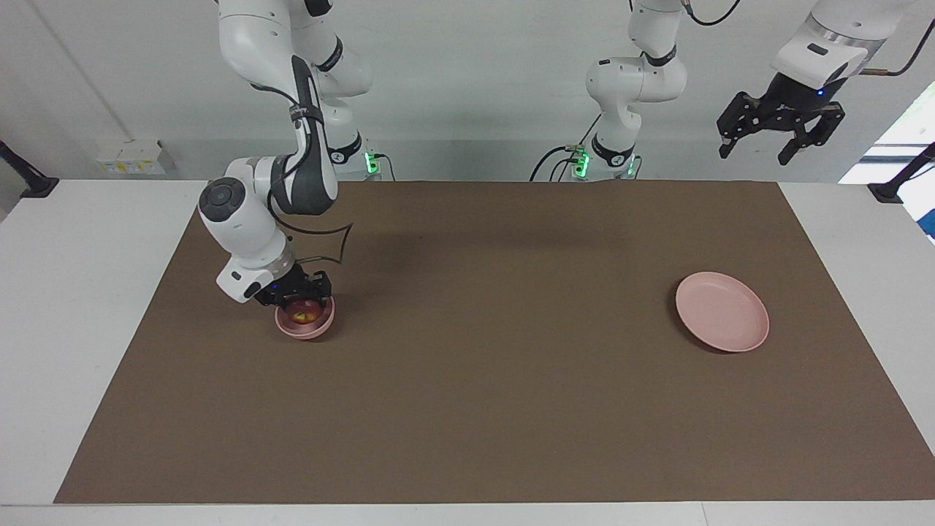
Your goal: Move apple from plate to bowl
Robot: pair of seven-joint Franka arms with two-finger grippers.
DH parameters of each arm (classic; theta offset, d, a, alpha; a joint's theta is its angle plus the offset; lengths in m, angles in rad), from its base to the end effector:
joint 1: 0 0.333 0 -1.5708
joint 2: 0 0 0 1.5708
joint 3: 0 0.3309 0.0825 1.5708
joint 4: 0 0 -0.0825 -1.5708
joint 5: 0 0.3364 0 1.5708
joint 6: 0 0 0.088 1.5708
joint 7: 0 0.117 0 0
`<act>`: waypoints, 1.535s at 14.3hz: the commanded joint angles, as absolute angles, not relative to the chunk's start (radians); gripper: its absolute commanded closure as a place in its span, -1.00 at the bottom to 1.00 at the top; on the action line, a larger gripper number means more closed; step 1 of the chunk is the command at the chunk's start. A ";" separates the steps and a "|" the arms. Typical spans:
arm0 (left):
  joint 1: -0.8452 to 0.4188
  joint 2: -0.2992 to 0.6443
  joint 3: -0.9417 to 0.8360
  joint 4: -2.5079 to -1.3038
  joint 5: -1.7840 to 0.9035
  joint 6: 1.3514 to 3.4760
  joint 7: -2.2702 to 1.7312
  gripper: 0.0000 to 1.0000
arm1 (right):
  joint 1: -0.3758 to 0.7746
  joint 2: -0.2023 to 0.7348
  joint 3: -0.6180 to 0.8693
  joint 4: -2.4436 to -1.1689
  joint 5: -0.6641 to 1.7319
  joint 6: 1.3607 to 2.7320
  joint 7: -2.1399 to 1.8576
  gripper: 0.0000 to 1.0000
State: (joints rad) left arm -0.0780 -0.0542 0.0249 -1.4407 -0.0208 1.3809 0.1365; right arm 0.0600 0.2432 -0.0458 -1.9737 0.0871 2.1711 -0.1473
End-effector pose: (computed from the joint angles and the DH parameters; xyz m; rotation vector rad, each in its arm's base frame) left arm 0.4666 -0.0271 0.6932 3.1050 -0.3014 -0.0073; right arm 0.5605 0.0133 0.3770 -3.0736 -0.1719 0.0635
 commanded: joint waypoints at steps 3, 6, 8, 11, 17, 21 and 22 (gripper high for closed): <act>-0.060 -0.075 0.008 -1.450 -0.006 1.347 0.046 -1.00 | 0.055 0.245 -0.040 -1.985 0.064 2.201 -0.155 0.79; -0.060 -0.080 0.008 -1.453 -0.006 1.347 0.049 -1.00 | 0.055 0.259 -0.040 -1.982 0.064 2.221 -0.155 0.74; -0.060 -0.081 0.014 -1.451 -0.008 1.348 0.051 -1.00 | 0.055 0.261 -0.040 -1.982 0.064 2.226 -0.152 0.63; -0.058 -0.081 0.021 -1.451 -0.009 1.350 0.048 -1.00 | 0.055 0.267 -0.040 -1.982 0.066 2.226 -0.150 0.22; -0.060 -0.081 0.023 -1.451 -0.011 1.350 0.048 -1.00 | 0.055 0.268 -0.040 -1.980 0.066 2.224 -0.150 -0.66; -0.060 -0.081 0.023 -1.451 -0.011 1.350 0.048 -1.00 | 0.055 0.268 -0.040 -1.977 0.066 2.221 -0.149 -1.00; -0.060 -0.081 0.023 -1.451 -0.011 1.350 0.048 -1.00 | 0.055 0.268 -0.040 -1.974 0.066 2.221 -0.149 -1.00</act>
State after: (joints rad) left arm -0.0688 -0.0669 0.0301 -1.4420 -0.0207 1.3607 0.0578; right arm 0.0601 0.2710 -0.0457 -1.9726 0.0871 2.1999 -0.1473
